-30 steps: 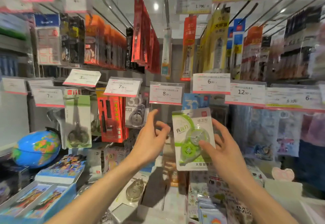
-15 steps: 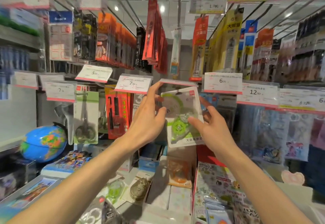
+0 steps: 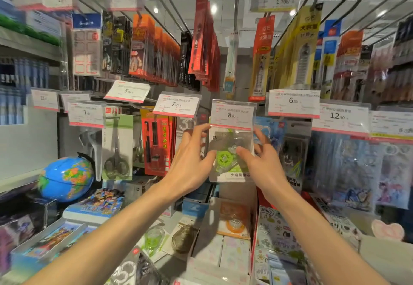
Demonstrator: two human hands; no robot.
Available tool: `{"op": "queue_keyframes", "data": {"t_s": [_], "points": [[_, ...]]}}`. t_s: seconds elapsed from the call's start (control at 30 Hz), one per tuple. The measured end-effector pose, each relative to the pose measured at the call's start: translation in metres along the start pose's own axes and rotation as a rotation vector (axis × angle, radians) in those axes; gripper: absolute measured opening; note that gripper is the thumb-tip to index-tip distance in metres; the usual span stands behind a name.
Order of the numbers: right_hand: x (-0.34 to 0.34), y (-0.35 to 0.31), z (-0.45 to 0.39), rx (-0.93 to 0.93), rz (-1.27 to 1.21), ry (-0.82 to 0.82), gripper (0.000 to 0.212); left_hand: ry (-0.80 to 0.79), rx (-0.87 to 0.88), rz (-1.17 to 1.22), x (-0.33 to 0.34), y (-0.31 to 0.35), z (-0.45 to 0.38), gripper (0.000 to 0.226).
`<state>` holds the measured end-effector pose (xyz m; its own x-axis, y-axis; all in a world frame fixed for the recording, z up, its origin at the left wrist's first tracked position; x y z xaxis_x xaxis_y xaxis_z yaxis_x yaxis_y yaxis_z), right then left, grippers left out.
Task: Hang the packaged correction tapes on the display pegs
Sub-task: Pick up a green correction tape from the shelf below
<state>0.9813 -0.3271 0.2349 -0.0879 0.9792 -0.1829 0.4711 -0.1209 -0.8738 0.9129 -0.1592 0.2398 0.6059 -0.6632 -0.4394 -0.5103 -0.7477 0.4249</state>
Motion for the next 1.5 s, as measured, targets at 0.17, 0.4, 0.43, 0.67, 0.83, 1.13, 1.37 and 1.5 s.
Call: {"op": "queue_keyframes", "data": {"t_s": [0.17,0.4,0.43,0.67,0.83,1.13,1.37,1.5], "points": [[0.007,0.001,0.002,-0.019,0.063,0.018,0.072,-0.076,-0.103,0.062,0.024,-0.028,0.006,0.058],[0.006,0.013,0.019,-0.185,0.519,0.119,0.068,-0.096,-0.023,0.089,0.043,-0.036,-0.006,0.067],[0.007,0.018,0.017,-0.171,0.595,0.111,0.065,-0.103,-0.015,0.072,0.043,-0.037,-0.007,0.069],[0.018,0.029,-0.006,-0.11,0.776,0.08,0.072,-0.204,-0.104,-0.043,0.053,-0.055,-0.026,0.071],[0.017,0.03,-0.011,-0.062,0.799,0.032,0.065,-0.232,-0.167,-0.033,0.056,-0.053,-0.03,0.071],[0.006,0.033,0.0,-0.034,0.678,-0.077,0.079,-0.22,-0.111,-0.132,0.039,-0.038,-0.014,0.059],[0.028,0.047,0.03,0.064,0.784,-0.266,0.067,-0.251,-0.165,-0.23,0.006,-0.07,0.022,0.046],[0.059,0.05,0.042,0.09,0.903,-0.386,0.052,-0.261,-0.189,-0.236,-0.02,-0.104,0.052,0.041]]}}
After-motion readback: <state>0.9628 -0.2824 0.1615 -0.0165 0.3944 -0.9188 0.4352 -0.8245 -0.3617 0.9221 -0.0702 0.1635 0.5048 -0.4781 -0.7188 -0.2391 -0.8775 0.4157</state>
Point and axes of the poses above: each hand's wrist, its own z-axis away from the middle knuckle, its own x-axis out of the palm, y = z × x, the point moved 4 cm from there along -z, towards the middle knuckle, and after that the axes turned 5 degrees about x, right-handed, at the moved point
